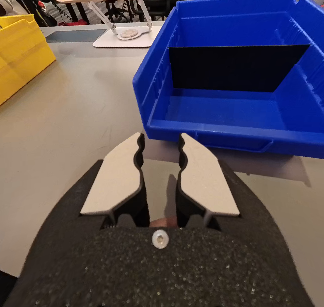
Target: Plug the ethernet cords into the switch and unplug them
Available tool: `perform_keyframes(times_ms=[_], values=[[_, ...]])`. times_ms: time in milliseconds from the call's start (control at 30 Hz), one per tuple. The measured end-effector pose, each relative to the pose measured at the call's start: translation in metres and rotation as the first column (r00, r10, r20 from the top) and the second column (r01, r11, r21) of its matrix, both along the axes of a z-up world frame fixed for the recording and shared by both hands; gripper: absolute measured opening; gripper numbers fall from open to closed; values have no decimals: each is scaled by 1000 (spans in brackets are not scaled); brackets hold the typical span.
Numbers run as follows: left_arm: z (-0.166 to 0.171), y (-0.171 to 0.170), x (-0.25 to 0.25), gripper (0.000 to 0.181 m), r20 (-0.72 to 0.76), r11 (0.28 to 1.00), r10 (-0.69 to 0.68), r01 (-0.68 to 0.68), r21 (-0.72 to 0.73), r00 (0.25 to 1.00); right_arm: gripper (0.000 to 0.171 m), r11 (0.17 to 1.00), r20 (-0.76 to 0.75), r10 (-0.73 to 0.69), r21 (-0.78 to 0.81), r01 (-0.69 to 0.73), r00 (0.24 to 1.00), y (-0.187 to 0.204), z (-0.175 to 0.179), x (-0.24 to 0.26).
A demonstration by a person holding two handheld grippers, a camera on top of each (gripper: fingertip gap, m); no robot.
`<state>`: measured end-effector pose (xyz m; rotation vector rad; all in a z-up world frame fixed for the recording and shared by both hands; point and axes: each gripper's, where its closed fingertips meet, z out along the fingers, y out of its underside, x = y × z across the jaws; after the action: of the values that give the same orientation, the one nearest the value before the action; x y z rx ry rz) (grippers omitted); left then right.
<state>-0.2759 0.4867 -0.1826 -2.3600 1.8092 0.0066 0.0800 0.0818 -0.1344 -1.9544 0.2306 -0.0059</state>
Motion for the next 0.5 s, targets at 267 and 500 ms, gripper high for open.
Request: perform_keyframes(times_ms=[267, 500], values=[[118, -26, 49, 59, 401, 902, -166, -25, 430, 901, 37, 996, 31, 69, 54, -71, 997, 5, 9, -18], [196, -165, 116, 59, 790, 915, -266, -115, 388, 552, 40, 970, 113, 204, 107, -216, 972, 17, 21, -62]])
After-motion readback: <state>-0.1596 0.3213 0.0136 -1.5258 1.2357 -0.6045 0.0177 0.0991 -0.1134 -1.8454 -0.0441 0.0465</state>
